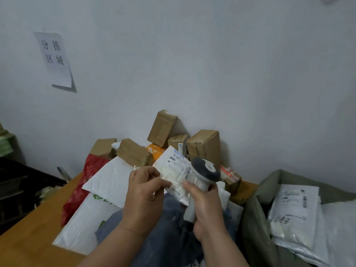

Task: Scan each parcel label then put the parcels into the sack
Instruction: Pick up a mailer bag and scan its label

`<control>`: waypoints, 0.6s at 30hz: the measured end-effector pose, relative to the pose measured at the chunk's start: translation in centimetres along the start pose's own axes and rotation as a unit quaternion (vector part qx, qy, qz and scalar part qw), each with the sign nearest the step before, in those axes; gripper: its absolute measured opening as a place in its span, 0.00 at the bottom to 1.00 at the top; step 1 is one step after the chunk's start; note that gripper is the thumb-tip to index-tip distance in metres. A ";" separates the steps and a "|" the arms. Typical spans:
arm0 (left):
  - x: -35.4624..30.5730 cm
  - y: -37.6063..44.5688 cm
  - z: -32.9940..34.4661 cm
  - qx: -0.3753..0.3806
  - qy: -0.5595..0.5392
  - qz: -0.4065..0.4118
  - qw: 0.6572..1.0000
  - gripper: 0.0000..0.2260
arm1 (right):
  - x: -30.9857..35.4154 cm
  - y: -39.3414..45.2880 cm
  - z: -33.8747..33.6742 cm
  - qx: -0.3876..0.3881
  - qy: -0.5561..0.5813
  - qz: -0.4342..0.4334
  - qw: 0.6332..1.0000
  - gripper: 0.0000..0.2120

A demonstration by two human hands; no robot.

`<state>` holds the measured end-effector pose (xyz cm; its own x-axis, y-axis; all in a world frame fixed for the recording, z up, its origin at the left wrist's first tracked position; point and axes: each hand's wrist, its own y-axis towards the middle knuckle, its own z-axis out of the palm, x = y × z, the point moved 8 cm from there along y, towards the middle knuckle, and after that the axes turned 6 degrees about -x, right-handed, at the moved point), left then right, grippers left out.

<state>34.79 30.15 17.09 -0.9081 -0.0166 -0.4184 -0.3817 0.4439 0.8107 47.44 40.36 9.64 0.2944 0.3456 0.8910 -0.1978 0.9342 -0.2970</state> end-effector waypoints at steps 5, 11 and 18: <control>1.3 -1.4 -2.8 0.032 -0.160 -0.219 0.962 0.18 | 0.9 -3.2 -1.6 -0.040 -0.011 -0.058 0.997 0.28; 3.5 -5.5 -4.7 0.130 -0.373 -0.538 0.744 0.14 | -0.8 -8.1 -1.1 0.001 -0.019 -0.065 0.998 0.26; 4.0 -7.5 -8.2 0.102 -0.396 -0.538 0.737 0.09 | -1.0 -12.7 -1.7 0.013 -0.025 -0.089 0.996 0.14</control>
<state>32.62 19.40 12.74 0.3185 0.0345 -0.9473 -0.6996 0.6829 -0.2103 51.21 28.25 11.94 0.2798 0.1698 0.9449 -0.1705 0.9774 -0.1251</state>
